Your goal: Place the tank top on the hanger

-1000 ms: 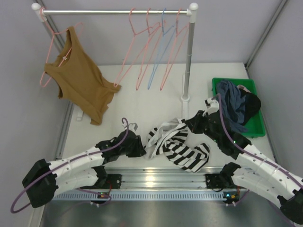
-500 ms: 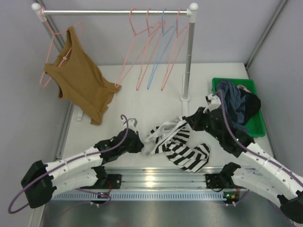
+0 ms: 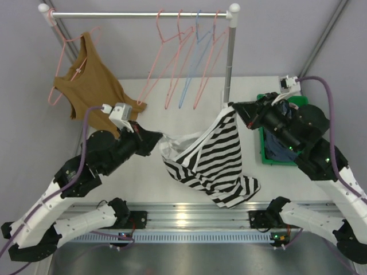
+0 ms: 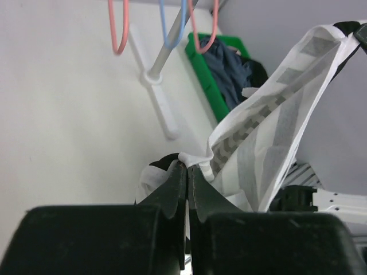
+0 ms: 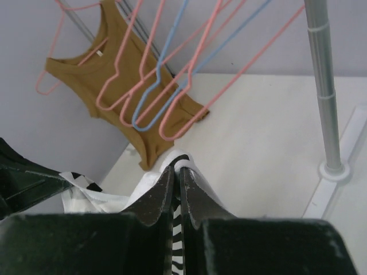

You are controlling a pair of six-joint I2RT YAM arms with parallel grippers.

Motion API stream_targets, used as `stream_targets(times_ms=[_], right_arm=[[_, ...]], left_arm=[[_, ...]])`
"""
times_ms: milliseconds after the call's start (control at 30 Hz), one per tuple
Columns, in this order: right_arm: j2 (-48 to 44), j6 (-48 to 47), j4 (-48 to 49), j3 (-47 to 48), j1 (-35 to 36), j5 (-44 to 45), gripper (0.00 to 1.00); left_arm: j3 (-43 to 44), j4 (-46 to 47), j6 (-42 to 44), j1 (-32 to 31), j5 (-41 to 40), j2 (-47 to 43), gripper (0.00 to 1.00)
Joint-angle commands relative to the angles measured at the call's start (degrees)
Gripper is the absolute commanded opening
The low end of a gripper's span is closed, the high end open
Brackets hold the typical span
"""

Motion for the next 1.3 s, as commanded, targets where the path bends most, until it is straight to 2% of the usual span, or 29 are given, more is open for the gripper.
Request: stream_targets(times_ms=[0, 200, 333, 500, 633, 767, 867, 933, 967, 1033, 1067, 1100, 1167, 1267], right_arm=[[1.8, -3.2, 0.4, 8.9, 0.6, -3.0, 0.0], [6.3, -5.5, -0.4, 19.0, 0.7, -3.6, 0.0], [8.8, -7.2, -0.7, 24.5, 0.7, -2.3, 0.0], [11.2, -9.0, -1.4, 31.0, 0.7, -1.5, 0.0], [10.2, -8.6, -2.3, 29.7, 0.7, -1.8, 0.0], [5.5, -5.5, -0.6, 20.3, 0.7, -2.2, 0.0], [0.4, -1.8, 1.0, 6.0, 0.6, -3.0, 0.0], [-4.3, 2.1, 2.2, -1.7, 0.7, -3.3, 0.0], [-5.9, 3.7, 3.8, -9.9, 0.7, -3.6, 0.0], [-10.5, 8.4, 5.7, -18.2, 0.8, -4.5, 0.0], [-11.9, 10.0, 6.9, -26.3, 0.8, -5.0, 0.0], [-14.9, 11.5, 8.0, -30.1, 1.3, -5.1, 0.0], [-17.6, 15.3, 9.0, -40.0, 1.7, -5.2, 0.0], [-24.3, 19.7, 8.9, -49.4, 3.7, -5.1, 0.01]], left_arm=[[7.3, -3.6, 5.5, -0.3, 0.4, 2.2, 0.0], [21.0, -3.6, 10.5, -0.2, -0.3, 8.0, 0.0], [33.2, -3.9, 14.1, -0.2, -0.7, 13.1, 0.0], [47.6, -10.0, 15.1, -0.2, -0.2, 20.2, 0.0], [47.9, -13.0, 12.1, -0.2, 1.6, 20.6, 0.0], [41.0, -14.0, 8.9, -0.2, 3.8, 18.4, 0.0], [31.9, -13.6, 5.5, -0.2, 6.4, 15.6, 0.0], [22.0, -11.7, 2.1, -0.2, 8.2, 12.9, 0.0], [18.4, -9.2, 0.8, -0.2, 10.4, 12.2, 0.0], [6.8, -5.2, -3.0, -0.2, 13.7, 10.8, 0.0], [2.8, -3.1, -4.2, -0.2, 16.9, 10.5, 0.0], [-4.8, 1.8, -5.3, -0.2, 17.7, 10.5, 0.0], [-11.2, 6.2, -7.6, -0.2, 19.6, 11.6, 0.0], [-19.7, 12.4, -9.2, -0.2, 20.7, 16.7, 0.0]])
